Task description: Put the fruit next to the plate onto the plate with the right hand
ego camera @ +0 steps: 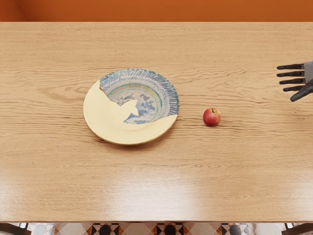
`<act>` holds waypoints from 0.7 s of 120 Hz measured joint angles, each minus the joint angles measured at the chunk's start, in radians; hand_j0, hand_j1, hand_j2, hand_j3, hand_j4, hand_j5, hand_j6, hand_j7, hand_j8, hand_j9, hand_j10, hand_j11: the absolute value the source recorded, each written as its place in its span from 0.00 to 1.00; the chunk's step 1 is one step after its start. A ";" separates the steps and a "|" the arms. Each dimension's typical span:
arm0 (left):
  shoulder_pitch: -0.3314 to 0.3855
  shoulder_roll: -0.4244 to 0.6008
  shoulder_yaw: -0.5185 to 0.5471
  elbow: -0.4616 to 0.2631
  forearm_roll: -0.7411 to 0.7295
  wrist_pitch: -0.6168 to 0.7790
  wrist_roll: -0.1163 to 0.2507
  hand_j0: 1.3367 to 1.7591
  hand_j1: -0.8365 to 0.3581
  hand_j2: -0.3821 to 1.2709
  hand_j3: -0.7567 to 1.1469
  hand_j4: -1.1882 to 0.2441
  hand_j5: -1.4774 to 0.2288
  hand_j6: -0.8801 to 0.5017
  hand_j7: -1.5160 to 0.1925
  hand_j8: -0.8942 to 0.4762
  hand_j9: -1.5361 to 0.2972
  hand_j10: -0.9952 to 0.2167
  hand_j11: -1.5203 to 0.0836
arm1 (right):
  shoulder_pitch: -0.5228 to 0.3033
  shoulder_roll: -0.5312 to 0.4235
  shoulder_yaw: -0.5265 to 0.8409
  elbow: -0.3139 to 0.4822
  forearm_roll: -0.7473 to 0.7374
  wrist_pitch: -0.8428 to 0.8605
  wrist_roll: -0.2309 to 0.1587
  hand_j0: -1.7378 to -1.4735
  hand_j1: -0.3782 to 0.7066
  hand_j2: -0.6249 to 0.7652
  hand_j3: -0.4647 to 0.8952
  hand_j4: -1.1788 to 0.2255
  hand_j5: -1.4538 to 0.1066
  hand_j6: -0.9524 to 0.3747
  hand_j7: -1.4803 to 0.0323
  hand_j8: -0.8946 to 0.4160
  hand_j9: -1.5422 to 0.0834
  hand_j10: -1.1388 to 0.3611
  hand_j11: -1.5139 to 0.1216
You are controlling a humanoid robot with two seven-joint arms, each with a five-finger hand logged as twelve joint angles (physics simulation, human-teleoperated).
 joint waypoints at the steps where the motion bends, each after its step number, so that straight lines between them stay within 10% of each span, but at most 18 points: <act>1: 0.000 0.000 0.000 0.000 0.000 0.000 0.000 0.76 0.99 0.23 0.40 0.83 0.86 0.63 0.88 0.65 0.83 0.82 0.94 | 0.000 0.000 0.000 0.000 0.000 0.000 0.000 0.30 0.03 0.45 0.34 0.84 0.93 0.72 0.98 0.68 0.95 0.76 0.92; 28: 0.000 0.000 0.000 0.000 0.000 0.000 0.000 0.76 0.99 0.23 0.40 0.83 0.86 0.63 0.88 0.65 0.83 0.82 0.94 | 0.013 0.039 0.006 0.024 -0.075 0.000 -0.040 0.30 0.03 0.45 0.34 0.84 0.93 0.72 0.98 0.68 0.95 0.76 0.93; 54: 0.000 0.000 0.000 0.000 0.000 0.000 0.000 0.76 0.99 0.23 0.40 0.83 0.86 0.63 0.88 0.65 0.83 0.82 0.94 | 0.008 -0.124 0.056 0.585 -0.372 -0.266 -0.073 0.30 0.03 0.45 0.34 0.84 0.93 0.72 0.98 0.68 0.95 0.76 0.93; 84: 0.000 0.000 0.000 0.000 0.000 0.000 0.000 0.76 0.99 0.23 0.40 0.83 0.86 0.63 0.88 0.65 0.83 0.82 0.94 | -0.011 0.072 0.052 0.669 -0.576 -0.686 -0.082 0.30 0.03 0.45 0.34 0.84 0.93 0.71 0.98 0.68 0.95 0.76 0.93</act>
